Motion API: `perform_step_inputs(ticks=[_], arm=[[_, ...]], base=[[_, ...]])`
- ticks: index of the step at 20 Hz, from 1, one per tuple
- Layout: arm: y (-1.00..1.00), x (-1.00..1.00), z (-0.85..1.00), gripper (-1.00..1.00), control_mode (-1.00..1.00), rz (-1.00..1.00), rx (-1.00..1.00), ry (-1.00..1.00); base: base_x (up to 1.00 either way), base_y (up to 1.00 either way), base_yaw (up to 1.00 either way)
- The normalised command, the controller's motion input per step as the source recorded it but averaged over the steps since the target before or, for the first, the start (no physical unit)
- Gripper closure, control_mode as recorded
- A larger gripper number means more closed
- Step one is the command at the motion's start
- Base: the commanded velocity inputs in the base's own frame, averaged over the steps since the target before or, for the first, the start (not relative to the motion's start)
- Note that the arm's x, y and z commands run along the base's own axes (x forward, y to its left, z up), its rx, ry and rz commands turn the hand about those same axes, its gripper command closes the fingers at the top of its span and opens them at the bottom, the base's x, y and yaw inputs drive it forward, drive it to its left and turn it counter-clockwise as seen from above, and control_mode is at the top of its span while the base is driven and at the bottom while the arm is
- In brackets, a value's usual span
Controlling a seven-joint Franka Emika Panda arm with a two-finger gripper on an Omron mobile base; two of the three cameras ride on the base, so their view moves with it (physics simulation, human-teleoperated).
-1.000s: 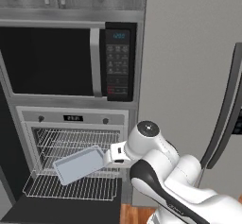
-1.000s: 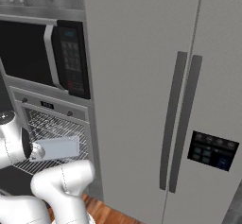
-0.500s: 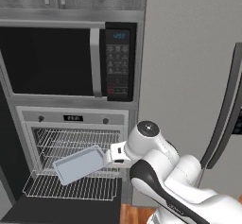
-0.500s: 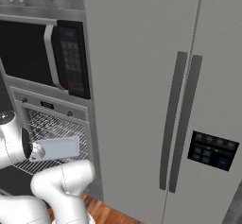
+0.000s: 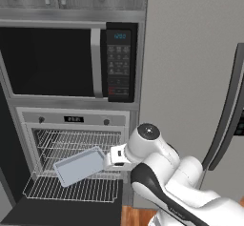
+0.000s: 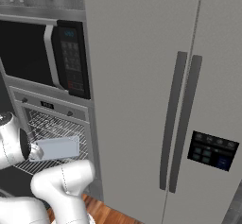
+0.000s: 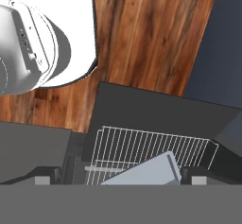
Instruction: Take the baked cake out of the oven and place it on the plate for cooling. Then close the oven door.
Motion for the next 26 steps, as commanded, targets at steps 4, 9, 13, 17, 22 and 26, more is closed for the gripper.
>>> perform_step_inputs(ticks=[4,9,13,17,22,26], arm=[[0.24,-0.11,-0.11,-1.0,-1.0,0.0,-0.04,-0.07],[0.47,-0.05,-0.24,-1.0,-1.0,0.06,-0.19,-0.09],[0.36,0.0,-0.12,-1.0,-1.0,0.11,-0.08,-0.04],[0.26,0.0,-0.01,-1.0,-1.0,0.21,-0.02,0.0],[0.22,0.02,-0.07,-1.0,-1.0,0.3,-0.05,0.01],[0.02,0.04,-0.16,-1.0,-1.0,0.48,-0.1,0.02]], base=[[0.0,0.0,0.0],[0.0,0.0,0.0],[0.0,0.0,0.0],[0.0,0.0,0.0],[0.0,0.0,0.0],[0.0,0.0,0.0]])
